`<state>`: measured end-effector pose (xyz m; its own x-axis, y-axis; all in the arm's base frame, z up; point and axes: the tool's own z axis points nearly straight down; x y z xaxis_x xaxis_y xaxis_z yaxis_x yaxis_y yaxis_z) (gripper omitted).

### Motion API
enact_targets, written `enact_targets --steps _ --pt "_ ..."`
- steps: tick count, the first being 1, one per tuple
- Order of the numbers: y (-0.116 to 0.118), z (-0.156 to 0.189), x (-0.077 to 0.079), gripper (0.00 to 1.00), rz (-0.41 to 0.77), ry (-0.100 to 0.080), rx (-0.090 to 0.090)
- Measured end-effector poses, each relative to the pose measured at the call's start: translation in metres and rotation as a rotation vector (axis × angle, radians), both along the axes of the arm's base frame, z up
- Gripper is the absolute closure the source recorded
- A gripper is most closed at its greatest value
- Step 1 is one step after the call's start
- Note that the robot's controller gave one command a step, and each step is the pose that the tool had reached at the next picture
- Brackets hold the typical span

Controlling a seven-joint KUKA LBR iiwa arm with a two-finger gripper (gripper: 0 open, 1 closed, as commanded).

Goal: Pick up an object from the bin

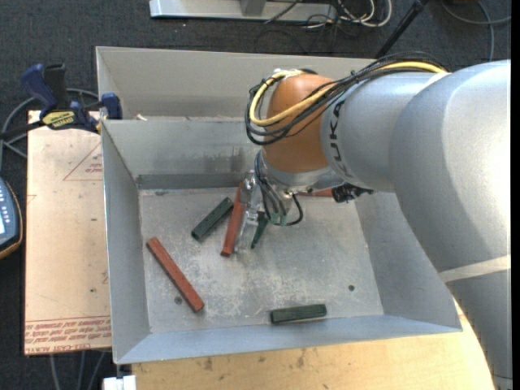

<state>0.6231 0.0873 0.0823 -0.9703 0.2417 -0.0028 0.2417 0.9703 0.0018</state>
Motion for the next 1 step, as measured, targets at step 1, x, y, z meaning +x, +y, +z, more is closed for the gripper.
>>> enact_targets --steps 1 --pt "0.0349 -0.0068 0.0284 0.00 0.041 0.001 0.001"
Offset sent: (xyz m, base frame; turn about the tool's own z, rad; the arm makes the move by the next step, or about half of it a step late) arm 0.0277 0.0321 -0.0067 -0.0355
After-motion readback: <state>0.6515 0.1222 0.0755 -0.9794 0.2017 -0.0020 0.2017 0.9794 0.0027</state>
